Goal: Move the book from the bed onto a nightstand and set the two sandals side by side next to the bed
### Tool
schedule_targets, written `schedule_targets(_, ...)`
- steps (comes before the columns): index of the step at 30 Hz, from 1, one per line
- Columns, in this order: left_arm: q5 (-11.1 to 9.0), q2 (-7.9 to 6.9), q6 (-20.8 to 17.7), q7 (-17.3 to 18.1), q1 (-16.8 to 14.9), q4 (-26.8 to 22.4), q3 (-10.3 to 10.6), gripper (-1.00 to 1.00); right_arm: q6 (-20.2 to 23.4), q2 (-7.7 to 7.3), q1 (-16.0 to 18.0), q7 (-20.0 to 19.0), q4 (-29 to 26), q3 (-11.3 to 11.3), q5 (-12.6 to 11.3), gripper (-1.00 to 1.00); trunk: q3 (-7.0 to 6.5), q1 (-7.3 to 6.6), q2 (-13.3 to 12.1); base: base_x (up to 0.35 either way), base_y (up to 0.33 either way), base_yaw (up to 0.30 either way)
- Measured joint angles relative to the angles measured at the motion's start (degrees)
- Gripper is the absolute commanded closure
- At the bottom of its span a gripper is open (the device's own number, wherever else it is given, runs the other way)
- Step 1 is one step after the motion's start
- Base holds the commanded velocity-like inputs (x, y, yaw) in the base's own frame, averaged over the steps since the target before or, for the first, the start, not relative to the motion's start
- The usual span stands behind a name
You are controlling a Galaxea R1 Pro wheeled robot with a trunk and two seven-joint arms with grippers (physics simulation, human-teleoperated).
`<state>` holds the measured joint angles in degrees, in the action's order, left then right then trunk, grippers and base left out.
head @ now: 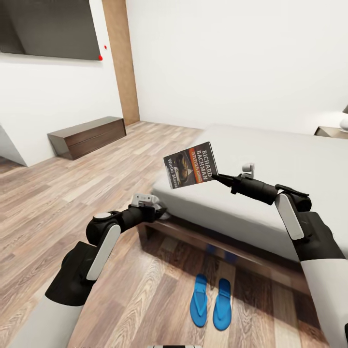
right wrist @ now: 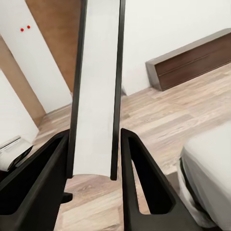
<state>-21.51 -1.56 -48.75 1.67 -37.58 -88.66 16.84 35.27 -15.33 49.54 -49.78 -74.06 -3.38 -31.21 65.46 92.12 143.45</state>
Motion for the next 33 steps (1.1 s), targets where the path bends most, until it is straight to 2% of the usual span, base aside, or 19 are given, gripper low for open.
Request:
schedule_targets(7, 0.0, 0.00, 0.0, 0.0, 0.0, 0.0, 0.0, -1.00, -0.1, 0.00, 0.0, 0.5, 0.0, 0.0, 0.0, 1.00, -0.52, 0.00, 0.0, 0.000, 0.000, 0.187)
schedule_targets(8, 0.0, 0.04, 0.0, 0.0, 0.0, 0.0, 0.0, -1.00, -0.4, -0.01, 0.0, 2.7, 0.1, -0.1, 0.4, 1.00, -0.59, 0.00, 0.0, 0.000, 0.000, 0.189)
schedule_targets(10, 0.0, 0.06, 0.0, 0.0, 0.0, 0.0, 0.1, -1.00, -0.2, -0.01, 0.0, 4.8, 0.1, -0.4, 0.1, 1.00, -0.74, 0.00, 0.0, 0.000, 0.000, 0.192)
schedule_targets(13, 0.0, 0.08, 0.0, 0.0, 0.0, 0.0, 0.1, -1.00, -0.1, 0.00, 0.0, 8.0, 0.1, -2.1, 0.1, 1.00, -0.95, 0.00, 0.0, 0.000, 0.000, 0.194)
schedule_targets(17, 0.0, 0.07, 0.1, 0.0, 0.0, 0.0, 0.1, -1.00, -0.2, 0.00, 0.0, 9.7, 0.1, -3.9, 0.0, 1.00, -1.23, 0.00, 0.0, 0.000, 0.000, 0.200)
schedule_targets(25, 0.1, -0.12, 0.6, -0.2, 0.2, 0.1, -0.2, -1.00, -1.9, 0.02, 0.0, 11.7, 0.4, -4.7, 0.1, 1.00, -1.60, 0.00, 0.0, 0.000, 0.000, 0.223)
schedule_targets(30, 0.5, -0.27, 1.1, -0.8, 1.9, 0.3, -1.5, -1.00, -3.7, 0.13, 0.0, 16.1, 1.6, -5.0, 0.2, 1.00, -1.71, 0.00, 0.0, 0.000, 0.000, 0.231)
schedule_targets(33, 0.7, -0.31, 1.1, -1.7, 2.9, 0.4, -2.5, -1.00, -4.7, 0.46, -0.1, 18.2, 1.8, -6.3, 0.0, 1.00, -1.73, 0.00, 0.0, 0.000, 0.000, 0.167)
